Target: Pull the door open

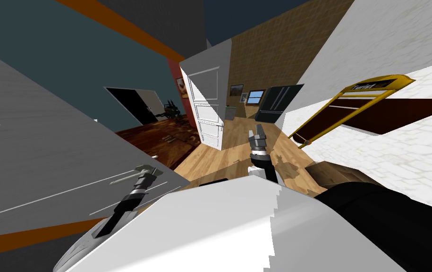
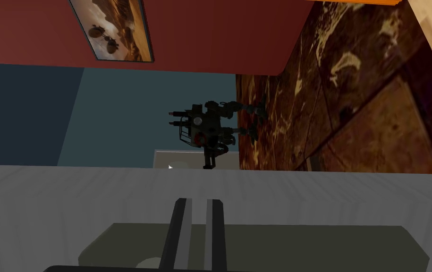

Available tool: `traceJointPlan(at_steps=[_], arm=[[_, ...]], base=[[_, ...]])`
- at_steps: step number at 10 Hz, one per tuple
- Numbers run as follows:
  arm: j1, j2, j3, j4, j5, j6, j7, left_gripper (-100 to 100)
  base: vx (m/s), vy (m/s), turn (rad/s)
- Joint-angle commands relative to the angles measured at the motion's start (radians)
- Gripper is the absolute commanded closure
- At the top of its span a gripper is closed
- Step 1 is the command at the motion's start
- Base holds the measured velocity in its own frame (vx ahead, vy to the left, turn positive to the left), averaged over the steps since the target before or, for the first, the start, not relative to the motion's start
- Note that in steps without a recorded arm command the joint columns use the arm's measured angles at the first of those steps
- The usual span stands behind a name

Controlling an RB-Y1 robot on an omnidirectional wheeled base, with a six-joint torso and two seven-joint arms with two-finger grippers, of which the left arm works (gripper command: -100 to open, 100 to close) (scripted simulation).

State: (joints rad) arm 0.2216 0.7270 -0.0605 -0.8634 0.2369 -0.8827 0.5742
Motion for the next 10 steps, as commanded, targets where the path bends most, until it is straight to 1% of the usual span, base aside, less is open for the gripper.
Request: traceJointPlan(at_steps=[1, 5, 6, 8, 9, 10], arm=[[0.003, 0.026, 0.033, 0.009, 0.016, 0.015, 0.002, -100], [0.003, 0.026, 0.033, 0.009, 0.016, 0.015, 0.002, -100], [0.003, 0.026, 0.033, -0.008, 0.016, 0.015, 0.002, -100], [0.003, 0.026, 0.033, 0.009, 0.016, 0.015, 0.002, -100], [0.003, 0.026, 0.033, 0.005, 0.016, 0.015, 0.002, -100], [0.032, 0.014, 0.006, -0.03, 0.007, -0.001, 0.006, -100]], base=[[-0.002, -0.045, 0.107], [-0.002, -0.001, 0.015], [0.0, 0.0, 0.0], [0.002, -0.004, -0.021], [-0.01, 0.006, 0.022], [-0.003, -0.029, 0.077]])
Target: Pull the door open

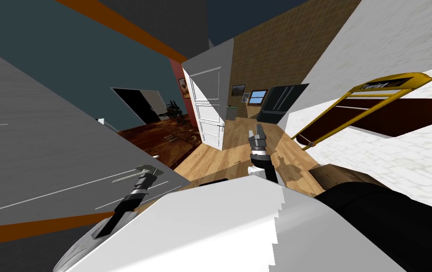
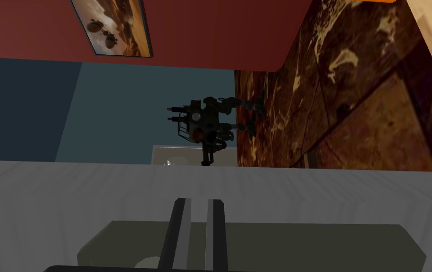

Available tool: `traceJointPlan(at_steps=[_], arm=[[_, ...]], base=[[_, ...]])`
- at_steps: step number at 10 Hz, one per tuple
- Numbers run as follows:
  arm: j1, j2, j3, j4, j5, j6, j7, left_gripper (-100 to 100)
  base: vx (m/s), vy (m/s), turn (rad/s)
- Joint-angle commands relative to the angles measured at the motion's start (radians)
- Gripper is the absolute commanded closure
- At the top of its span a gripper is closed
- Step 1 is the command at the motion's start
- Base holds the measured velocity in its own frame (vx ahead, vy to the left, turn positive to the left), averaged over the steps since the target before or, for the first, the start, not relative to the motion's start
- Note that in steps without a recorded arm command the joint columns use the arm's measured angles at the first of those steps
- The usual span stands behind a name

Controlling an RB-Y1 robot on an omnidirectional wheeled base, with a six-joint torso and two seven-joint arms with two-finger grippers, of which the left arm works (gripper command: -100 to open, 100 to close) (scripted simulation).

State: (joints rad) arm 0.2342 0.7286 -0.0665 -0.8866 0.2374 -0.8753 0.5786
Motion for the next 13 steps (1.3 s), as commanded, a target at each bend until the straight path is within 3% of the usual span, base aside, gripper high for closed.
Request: traceJointPlan(at_steps=[1, 3, 12, 13], arm=[[0.029, 0.017, 0.012, -0.01, 0.007, -0.017, 0.005, -100], [0.051, 0.028, 0.013, -0.018, 0.01, -0.036, 0.011, -100], [0.051, 0.028, 0.013, -0.018, 0.01, -0.036, 0.011, -100], [0.091, 0.024, -0.013, -0.067, -0.002, -0.053, 0.013, -100]], base=[[-0.005, -0.046, 0.131], [-0.025, -0.024, 0.148], [-0.001, 0.0, 0.005], [0.0, 0.013, 0.15]])
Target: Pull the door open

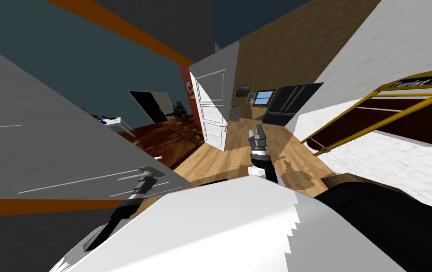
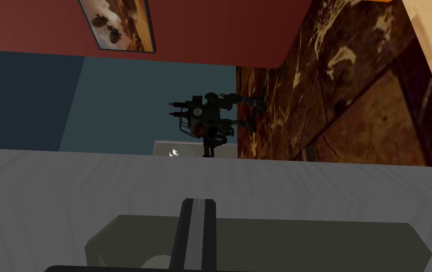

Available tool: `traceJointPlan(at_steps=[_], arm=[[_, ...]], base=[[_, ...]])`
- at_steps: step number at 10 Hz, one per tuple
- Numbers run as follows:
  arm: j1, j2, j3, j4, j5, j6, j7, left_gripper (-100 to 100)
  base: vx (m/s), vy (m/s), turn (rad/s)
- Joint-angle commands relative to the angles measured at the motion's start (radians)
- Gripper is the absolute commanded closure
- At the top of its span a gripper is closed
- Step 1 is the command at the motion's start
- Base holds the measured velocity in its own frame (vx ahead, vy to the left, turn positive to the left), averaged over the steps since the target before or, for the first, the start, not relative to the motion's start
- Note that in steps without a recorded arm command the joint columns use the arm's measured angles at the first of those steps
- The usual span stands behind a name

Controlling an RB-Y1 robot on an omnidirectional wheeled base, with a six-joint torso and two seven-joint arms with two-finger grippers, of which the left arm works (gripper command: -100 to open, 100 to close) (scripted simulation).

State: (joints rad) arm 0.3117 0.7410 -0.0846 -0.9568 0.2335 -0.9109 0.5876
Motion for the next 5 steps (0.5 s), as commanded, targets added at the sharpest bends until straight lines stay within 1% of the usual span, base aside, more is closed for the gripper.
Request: traceJointPlan(at_steps=[1, 2, 3, 4, 5], arm=[[0.025, 0.018, 0.004, -0.002, 0.001, -0.03, 0.005, -100], [0.049, 0.031, -0.001, -0.014, -0.003, -0.059, 0.009, -100], [0.062, 0.038, -0.003, -0.02, -0.004, -0.074, 0.011, -100], [0.062, 0.038, -0.003, -0.02, -0.004, -0.074, 0.011, -100], [0.062, 0.038, -0.003, -0.02, -0.004, -0.074, 0.011, -100]], base=[[-0.02, 0.024, 0.148], [-0.033, 0.04, 0.217], [-0.037, 0.036, 0.168], [-0.023, 0.031, 0.084], [-0.008, 0.019, 0.029]])
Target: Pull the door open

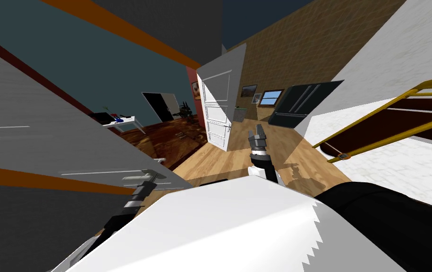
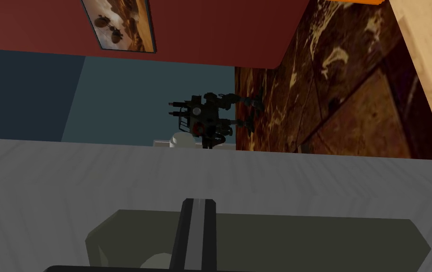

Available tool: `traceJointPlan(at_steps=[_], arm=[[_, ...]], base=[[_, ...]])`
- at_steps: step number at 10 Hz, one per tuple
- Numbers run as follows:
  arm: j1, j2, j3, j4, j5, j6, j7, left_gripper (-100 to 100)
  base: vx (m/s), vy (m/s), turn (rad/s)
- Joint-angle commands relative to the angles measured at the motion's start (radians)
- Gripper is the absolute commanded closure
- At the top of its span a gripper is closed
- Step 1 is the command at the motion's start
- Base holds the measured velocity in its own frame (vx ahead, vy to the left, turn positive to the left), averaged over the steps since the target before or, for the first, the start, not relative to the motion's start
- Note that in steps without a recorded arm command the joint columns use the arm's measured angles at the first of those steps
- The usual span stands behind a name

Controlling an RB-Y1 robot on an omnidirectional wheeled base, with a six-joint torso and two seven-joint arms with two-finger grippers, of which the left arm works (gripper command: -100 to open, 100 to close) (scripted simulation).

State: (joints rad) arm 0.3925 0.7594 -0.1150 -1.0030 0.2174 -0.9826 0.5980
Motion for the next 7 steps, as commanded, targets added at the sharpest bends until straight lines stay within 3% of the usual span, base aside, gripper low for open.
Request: traceJointPlan(at_steps=[1, 2, 6, 7], arm=[[0.006, 0.034, 0.023, 0.014, 0.009, -0.033, 0.005, -100], [0.006, 0.034, 0.023, 0.014, 0.009, -0.033, 0.005, -100], [0.006, 0.034, 0.023, 0.014, 0.009, -0.033, 0.005, -100], [0.012, 0.034, 0.023, -0.019, 0.009, -0.033, 0.005, -100]], base=[[-0.005, 0.034, 0.153], [-0.004, 0.021, 0.143], [-0.011, 0.013, -0.001], [0.0, 0.0, 0.0]])
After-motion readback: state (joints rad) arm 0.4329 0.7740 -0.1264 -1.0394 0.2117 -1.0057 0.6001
